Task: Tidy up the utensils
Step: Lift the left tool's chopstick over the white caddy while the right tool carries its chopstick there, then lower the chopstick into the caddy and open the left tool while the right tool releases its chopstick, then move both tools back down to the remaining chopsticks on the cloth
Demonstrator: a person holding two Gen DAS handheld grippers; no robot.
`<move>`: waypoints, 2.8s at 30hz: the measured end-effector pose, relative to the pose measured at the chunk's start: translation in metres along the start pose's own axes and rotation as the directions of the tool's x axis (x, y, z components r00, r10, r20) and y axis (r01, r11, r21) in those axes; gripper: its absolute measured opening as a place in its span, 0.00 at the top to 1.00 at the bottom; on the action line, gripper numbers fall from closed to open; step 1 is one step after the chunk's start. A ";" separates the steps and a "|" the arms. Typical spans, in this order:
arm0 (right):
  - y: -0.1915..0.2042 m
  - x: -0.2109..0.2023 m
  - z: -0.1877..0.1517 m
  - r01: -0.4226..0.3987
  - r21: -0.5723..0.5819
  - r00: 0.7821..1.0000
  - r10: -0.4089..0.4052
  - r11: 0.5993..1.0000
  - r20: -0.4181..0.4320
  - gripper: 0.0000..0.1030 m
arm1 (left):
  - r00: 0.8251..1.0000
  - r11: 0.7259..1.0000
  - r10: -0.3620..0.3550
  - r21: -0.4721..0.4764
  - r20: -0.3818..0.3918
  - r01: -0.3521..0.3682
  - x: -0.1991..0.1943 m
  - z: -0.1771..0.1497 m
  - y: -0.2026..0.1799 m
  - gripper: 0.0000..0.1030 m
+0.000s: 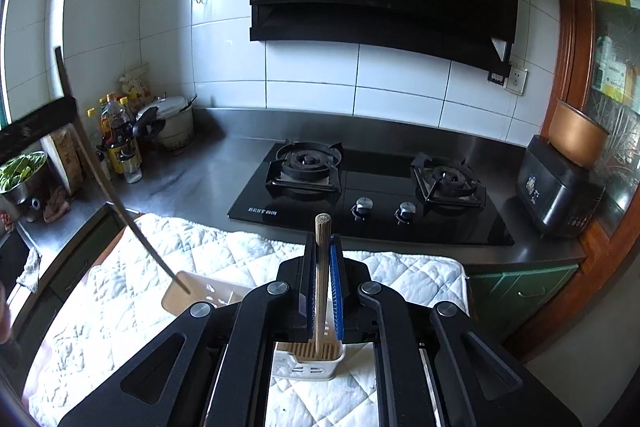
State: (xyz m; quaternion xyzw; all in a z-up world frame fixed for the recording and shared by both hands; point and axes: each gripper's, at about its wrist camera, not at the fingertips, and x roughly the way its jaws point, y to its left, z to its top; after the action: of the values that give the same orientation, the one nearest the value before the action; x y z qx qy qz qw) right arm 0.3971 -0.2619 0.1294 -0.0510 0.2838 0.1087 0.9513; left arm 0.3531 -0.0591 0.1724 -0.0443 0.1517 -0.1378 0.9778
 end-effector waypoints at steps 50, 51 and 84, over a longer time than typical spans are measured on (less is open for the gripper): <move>0.043 -0.121 -0.237 -0.060 0.016 0.983 0.062 0.998 -0.171 0.62 | 0.974 0.999 -0.029 -0.031 -0.227 0.023 -0.145 -0.162 0.018 0.66; 0.045 -0.119 -0.249 -0.063 0.022 0.979 0.066 0.998 -0.191 0.62 | 0.971 0.999 -0.020 -0.030 -0.238 0.014 -0.148 -0.171 0.020 0.66; 0.074 -0.094 -0.334 -0.034 -0.009 0.942 0.029 0.999 -0.335 0.92 | 0.876 0.997 -0.029 -0.075 -0.481 -0.008 -0.147 -0.292 0.040 0.67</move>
State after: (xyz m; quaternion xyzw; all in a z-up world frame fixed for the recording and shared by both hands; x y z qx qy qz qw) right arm 0.1263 -0.2599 -0.0994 -0.0712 0.4414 0.1155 0.8870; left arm 0.1387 0.0074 -0.0681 -0.0459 0.3950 -0.1442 0.9061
